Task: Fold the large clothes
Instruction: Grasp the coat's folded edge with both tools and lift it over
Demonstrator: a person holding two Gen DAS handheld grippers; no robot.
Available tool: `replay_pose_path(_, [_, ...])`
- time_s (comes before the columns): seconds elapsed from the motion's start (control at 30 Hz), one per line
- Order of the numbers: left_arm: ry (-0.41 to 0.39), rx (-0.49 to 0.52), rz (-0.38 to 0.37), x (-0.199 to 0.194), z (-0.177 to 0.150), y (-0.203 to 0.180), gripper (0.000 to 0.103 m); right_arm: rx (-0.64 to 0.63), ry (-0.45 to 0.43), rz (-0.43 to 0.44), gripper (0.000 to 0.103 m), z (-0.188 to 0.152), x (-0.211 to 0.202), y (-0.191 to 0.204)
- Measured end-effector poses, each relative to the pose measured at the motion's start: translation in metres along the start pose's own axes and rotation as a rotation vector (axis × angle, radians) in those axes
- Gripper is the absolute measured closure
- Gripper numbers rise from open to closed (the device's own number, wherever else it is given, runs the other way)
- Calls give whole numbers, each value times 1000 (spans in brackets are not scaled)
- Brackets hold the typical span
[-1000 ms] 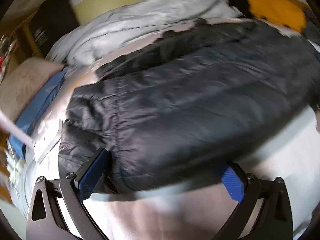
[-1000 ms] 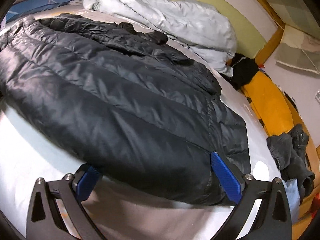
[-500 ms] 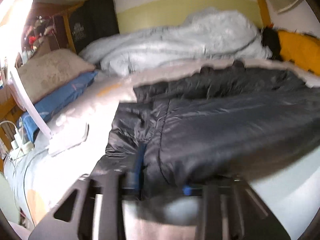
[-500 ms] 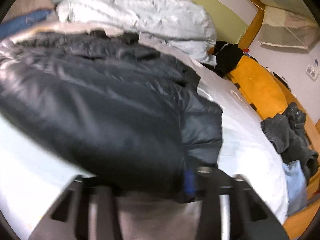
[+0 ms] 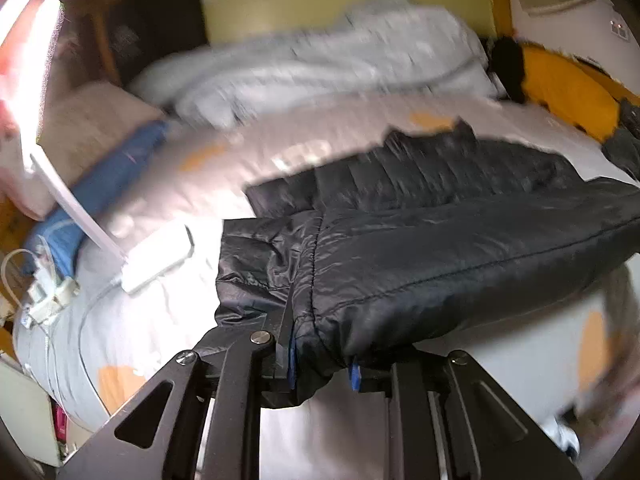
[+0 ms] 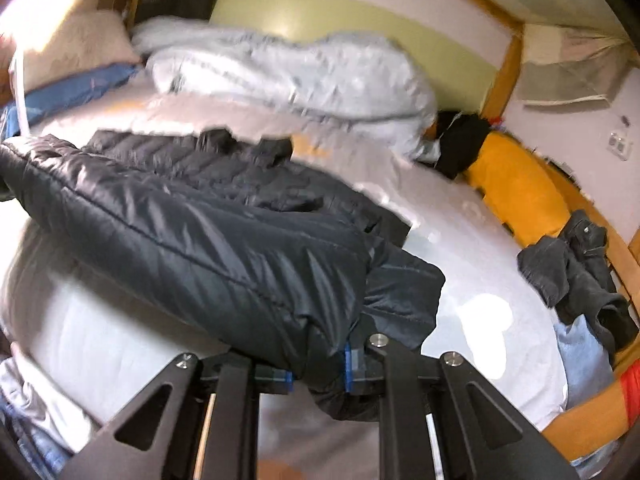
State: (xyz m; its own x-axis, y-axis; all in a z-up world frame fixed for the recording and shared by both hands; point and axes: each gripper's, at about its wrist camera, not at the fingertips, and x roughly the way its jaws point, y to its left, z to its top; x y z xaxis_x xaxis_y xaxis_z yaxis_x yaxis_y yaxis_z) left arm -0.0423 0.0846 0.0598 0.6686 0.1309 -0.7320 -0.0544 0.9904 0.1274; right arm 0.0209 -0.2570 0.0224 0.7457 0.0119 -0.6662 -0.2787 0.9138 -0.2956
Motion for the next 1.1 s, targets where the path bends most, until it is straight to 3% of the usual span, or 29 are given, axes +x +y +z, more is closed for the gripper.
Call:
replay_pose_path(0.1, [60,11,-29,8,14,6,78,22,23,33,83,12,6,-8])
replay_pose_path(0.17, [45,16,-16,14,30,7,72,41,-5,1,67,23,11,-19])
replay_pose_path(0.2, [26,20,2,18,40,7,67,47,-17,-16,64,30,14,-22])
replay_pose_path(0.27, [-24,9,57,27,60,8,42,55,-28,-45,53,46,25,-27])
replay_pose_path(0.37, [-106,9,120,50,97,13,23,73,-44,-99,42,75,53,-36])
replay_pose_path(0.53, [-96,-96,79,111,135,37,18,136,-33,-101,34,103,110,-53])
replay_pose_path(0.6, [-113,-127,74,123,132,48,13,202,-45,-74,29,100,126,-63])
replay_pose_path(0.67, [-102,-180,57,127,127,61,4,277,-33,-41,14,94,131,-75])
replay_pose_path(0.7, [-91,-196,34,128,126,66,4,309,-21,-17,13,91,132,-81])
replay_pose_path(0.87, [-69,-288,-11,137,120,98,3,502,41,112,9,75,133,-120])
replay_pose_path(1.0, [22,-434,-196,169,111,116,8,578,102,262,9,64,138,-134])
replay_pose_path(1.03, [41,-465,-243,178,109,118,27,576,108,274,10,63,138,-135])
replay_pose_path(1.07, [55,-491,-301,187,107,119,53,563,115,291,23,62,138,-134])
replay_pose_path(1.1, [61,-501,-346,192,106,118,66,546,115,298,37,62,137,-133])
